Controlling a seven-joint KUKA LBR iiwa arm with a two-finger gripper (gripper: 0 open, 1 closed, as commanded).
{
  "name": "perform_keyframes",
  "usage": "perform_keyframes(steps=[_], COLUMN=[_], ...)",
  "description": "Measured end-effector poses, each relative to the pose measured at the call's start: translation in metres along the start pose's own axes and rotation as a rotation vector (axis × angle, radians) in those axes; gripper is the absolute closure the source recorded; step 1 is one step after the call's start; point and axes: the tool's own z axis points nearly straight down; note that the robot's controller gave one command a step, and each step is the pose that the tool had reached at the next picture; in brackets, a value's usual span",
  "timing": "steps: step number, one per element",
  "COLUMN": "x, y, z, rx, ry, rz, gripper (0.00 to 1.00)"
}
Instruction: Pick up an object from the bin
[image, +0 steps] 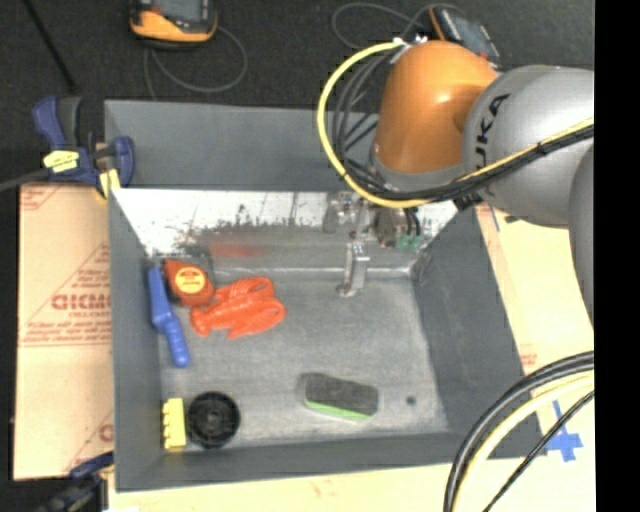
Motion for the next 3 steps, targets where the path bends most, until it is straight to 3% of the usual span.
perform_keyframes(steps=[1,2,3], x=[-0.001,0.054,0.063], y=[0.0,0.017,0.004], z=[-0.005,0.049,0.078], rx=[0.0,0.001,-0.001], ry=[-0.007,-0.011,-0.001], rz=[0.0,-0.053,-0.071], gripper=[0.0,0.0,0.0])
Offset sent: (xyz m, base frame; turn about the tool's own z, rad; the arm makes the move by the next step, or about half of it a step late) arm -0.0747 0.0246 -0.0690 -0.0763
